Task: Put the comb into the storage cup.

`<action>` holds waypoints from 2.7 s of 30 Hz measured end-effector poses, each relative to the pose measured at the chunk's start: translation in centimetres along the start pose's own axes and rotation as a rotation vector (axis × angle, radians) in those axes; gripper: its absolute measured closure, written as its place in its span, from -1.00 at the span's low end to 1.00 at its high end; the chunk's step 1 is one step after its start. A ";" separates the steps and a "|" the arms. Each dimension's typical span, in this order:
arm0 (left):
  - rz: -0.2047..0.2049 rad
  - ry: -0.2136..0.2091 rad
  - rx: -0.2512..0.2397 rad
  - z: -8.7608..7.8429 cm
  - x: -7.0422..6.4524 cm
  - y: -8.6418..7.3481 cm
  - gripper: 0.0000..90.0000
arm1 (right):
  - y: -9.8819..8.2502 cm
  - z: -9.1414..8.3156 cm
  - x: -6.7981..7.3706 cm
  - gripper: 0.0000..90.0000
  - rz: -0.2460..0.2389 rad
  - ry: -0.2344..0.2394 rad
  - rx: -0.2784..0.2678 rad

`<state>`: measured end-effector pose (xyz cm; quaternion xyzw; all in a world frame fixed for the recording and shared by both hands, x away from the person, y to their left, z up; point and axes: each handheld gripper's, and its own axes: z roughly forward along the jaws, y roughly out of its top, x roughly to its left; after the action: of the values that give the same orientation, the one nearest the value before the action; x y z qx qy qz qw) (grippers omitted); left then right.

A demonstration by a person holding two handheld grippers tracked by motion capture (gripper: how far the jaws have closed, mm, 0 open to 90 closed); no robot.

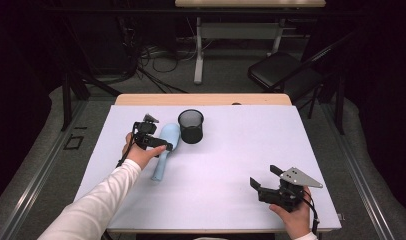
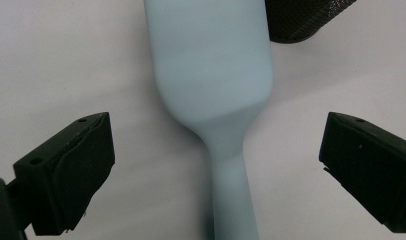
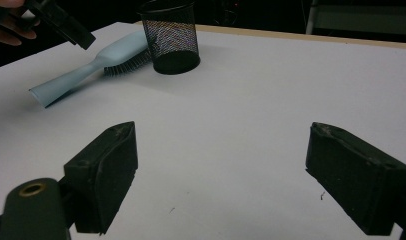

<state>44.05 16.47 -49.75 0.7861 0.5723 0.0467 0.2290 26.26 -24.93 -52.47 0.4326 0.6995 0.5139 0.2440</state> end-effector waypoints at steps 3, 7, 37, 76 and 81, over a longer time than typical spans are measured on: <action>0.003 0.000 0.014 0.5 0.0 0.0 -0.96 | 0.0 0.0 0.0 -0.71 0.001 0.001 0.001; -0.003 -0.002 0.027 1.3 -0.1 -0.1 -0.94 | 0.0 0.0 0.0 -0.71 0.002 0.002 0.005; 0.001 0.057 0.081 3.8 -0.5 -0.1 -0.48 | 0.0 0.0 -0.1 -0.70 -0.002 0.010 0.015; -0.006 0.109 0.085 3.6 -1.6 -1.0 0.35 | -0.1 0.2 -0.1 -0.69 -0.005 0.014 0.022; -0.017 0.118 0.091 3.6 -1.8 -1.0 0.37 | -0.1 0.2 -0.1 -0.69 -0.005 0.015 0.023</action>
<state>43.78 13.99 -53.01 0.7867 0.5929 0.0647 0.1593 26.44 -24.93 -52.66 0.4298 0.7081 0.5087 0.2350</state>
